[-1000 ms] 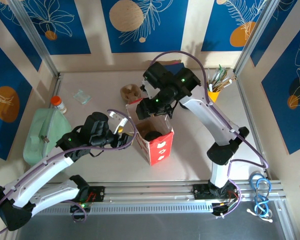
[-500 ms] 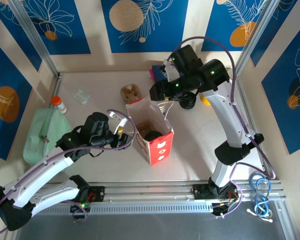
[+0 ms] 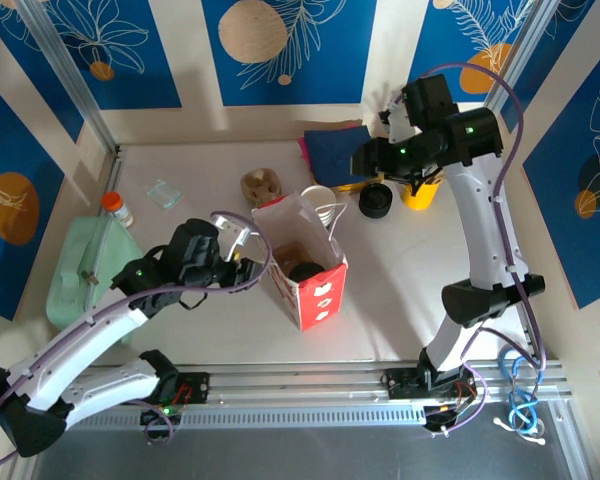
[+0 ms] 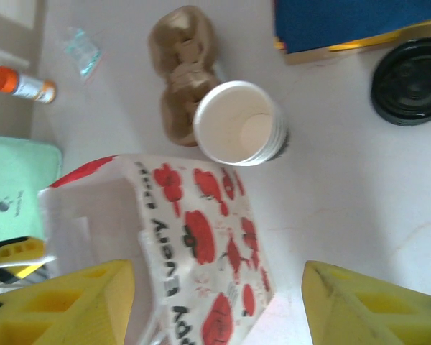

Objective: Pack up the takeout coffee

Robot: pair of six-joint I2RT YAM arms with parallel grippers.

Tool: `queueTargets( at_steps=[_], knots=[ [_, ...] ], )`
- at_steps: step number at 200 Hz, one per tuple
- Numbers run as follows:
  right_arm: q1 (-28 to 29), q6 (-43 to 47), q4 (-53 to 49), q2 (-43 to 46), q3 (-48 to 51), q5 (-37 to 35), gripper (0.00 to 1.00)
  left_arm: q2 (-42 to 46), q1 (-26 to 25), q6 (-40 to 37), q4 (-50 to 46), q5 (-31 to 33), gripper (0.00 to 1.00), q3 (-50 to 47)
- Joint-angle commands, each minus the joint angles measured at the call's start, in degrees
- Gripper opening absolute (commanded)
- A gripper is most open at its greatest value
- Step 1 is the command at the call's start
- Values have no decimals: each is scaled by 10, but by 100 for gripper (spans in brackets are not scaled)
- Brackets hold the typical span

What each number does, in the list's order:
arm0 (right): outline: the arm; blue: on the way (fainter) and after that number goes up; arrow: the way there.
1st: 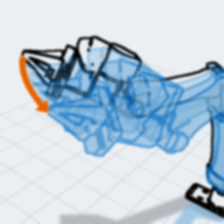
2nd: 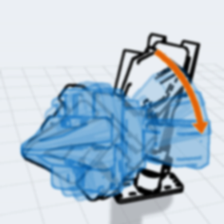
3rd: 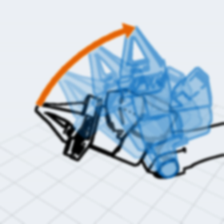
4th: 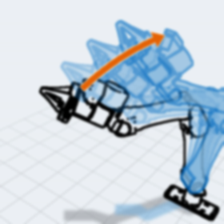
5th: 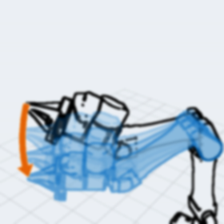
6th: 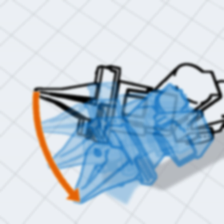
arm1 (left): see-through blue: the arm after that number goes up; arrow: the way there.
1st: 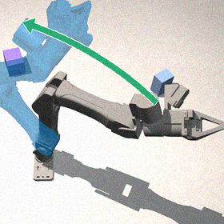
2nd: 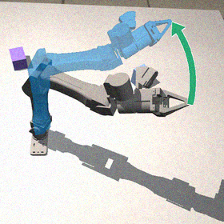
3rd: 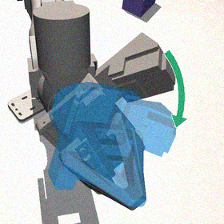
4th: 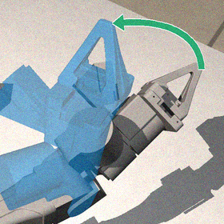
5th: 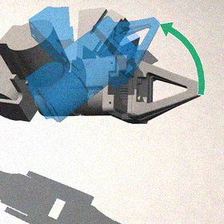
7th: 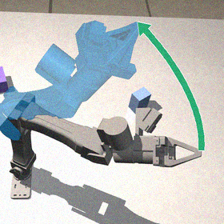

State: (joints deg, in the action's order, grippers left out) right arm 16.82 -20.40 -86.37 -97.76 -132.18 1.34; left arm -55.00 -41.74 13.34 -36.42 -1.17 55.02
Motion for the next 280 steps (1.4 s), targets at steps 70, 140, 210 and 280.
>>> queueTargets(
  at_steps=[70,140,210,280],
  knots=[
    [-157,29,128,100,187,-21,67,-69,57,33,19,12,49,42],
    [-188,32,151,104,215,-7,67,-109,122,40,67,-54,47,46],
    [-211,35,158,102,228,7,67,-145,150,39,82,-100,46,65],
    [-224,17,173,107,245,15,67,-187,178,34,100,-149,44,88]
  ],
)
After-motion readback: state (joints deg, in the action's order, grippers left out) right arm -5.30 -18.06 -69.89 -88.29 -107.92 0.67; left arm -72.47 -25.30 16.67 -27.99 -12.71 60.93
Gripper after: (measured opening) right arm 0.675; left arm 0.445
